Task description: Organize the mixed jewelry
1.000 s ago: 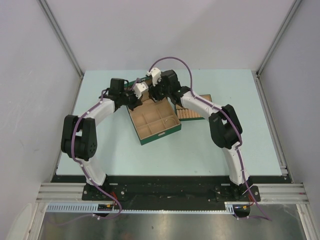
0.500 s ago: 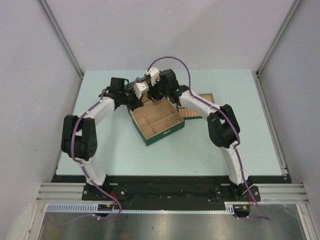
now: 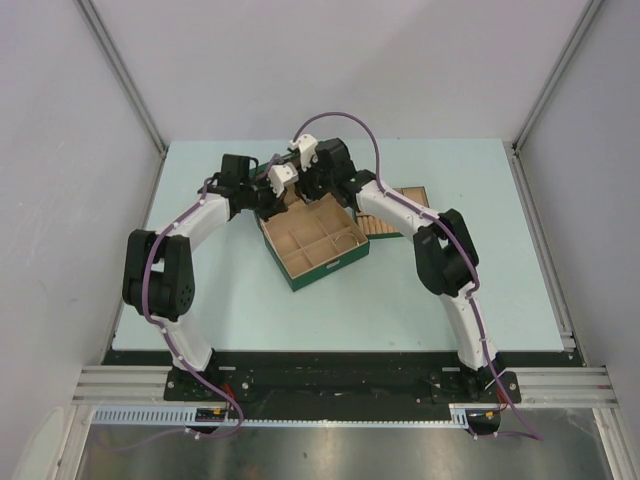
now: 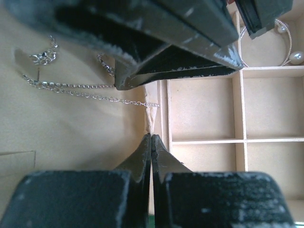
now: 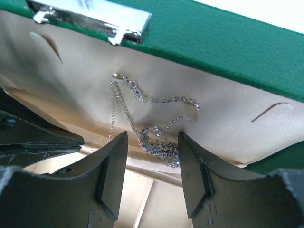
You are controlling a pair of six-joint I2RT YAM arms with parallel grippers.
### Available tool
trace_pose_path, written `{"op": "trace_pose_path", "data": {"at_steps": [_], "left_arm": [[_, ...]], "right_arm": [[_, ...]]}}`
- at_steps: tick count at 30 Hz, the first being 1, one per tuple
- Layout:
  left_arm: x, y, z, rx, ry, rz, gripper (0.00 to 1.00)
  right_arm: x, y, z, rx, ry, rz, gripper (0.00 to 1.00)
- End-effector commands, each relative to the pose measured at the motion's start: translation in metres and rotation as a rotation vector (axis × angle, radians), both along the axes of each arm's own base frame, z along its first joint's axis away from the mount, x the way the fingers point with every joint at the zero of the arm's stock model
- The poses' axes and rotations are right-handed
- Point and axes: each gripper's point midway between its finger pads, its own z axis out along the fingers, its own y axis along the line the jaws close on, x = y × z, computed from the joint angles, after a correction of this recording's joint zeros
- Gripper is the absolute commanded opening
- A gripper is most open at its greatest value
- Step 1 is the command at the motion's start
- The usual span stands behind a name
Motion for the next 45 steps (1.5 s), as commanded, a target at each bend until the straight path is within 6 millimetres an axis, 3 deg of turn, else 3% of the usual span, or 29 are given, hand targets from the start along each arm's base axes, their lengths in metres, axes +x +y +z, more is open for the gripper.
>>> {"op": "trace_pose_path", "data": {"at_steps": [1, 5, 13, 22, 33, 45], "left_arm": [[0.002, -0.027, 0.052, -0.109, -0.133, -0.098, 0.00], [0.003, -0.027, 0.053, -0.106, -0.140, -0.096, 0.00], [0.003, -0.024, 0.052, -0.096, -0.149, -0.086, 0.00], [0.003, -0.022, 0.051, -0.081, -0.159, -0.078, 0.00], [0.002, -0.022, 0.050, -0.082, -0.161, -0.082, 0.00], [0.003, -0.022, 0.051, -0.083, -0.165, -0.084, 0.00]], "right_arm": [[0.011, -0.007, 0.019, -0.009, -0.080, -0.068, 0.51], [0.016, -0.017, 0.021, -0.033, -0.110, -0.108, 0.52], [0.020, -0.038, 0.048, -0.049, -0.174, -0.178, 0.57], [0.022, -0.046, 0.054, -0.061, -0.189, -0.206, 0.60], [0.019, -0.041, 0.029, -0.074, -0.132, -0.181, 0.60], [-0.005, -0.022, 0.001, -0.106, -0.087, -0.080, 0.58]]}}
